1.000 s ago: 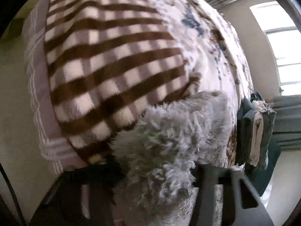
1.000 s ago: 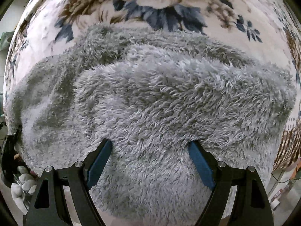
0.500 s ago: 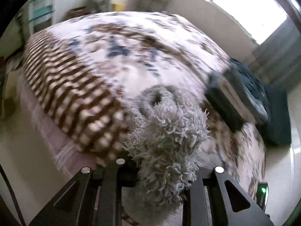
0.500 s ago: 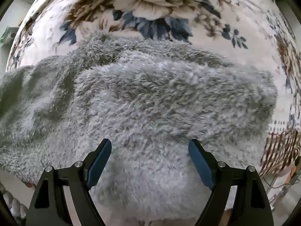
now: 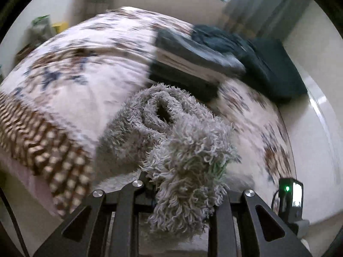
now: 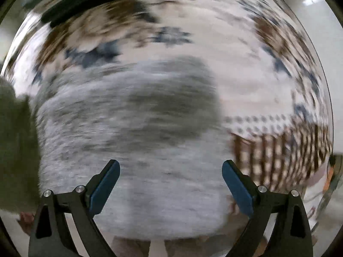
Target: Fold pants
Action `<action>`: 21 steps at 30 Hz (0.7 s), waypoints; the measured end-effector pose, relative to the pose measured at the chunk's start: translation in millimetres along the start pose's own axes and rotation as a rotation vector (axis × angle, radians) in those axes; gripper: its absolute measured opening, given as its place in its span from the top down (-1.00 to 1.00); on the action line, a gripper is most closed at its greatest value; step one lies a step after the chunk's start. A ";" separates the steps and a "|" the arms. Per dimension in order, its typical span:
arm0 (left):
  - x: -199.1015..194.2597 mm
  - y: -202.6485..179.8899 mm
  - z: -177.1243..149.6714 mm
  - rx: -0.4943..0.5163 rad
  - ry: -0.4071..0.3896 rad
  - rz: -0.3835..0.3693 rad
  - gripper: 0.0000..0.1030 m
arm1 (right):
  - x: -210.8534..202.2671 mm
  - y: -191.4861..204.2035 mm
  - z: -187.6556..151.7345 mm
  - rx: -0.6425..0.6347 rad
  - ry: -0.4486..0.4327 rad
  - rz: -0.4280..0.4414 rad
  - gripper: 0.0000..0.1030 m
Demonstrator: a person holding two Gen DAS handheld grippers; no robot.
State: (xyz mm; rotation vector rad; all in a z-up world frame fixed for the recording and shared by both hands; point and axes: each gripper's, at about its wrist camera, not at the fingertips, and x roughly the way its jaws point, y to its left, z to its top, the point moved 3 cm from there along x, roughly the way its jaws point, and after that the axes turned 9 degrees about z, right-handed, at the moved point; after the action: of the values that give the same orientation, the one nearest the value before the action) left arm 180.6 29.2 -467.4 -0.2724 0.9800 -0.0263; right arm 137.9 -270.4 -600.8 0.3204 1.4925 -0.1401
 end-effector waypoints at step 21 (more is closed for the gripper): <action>100.5 -221.1 -140.8 0.447 0.326 0.129 0.34 | -22.4 -202.2 -2.4 0.118 -0.019 -0.189 -0.90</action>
State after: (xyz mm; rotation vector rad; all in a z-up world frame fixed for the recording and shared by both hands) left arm 143.3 -229.3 -570.5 0.2130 1.2828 -0.1742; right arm 75.7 -464.1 -603.6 0.2710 1.4972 -0.3818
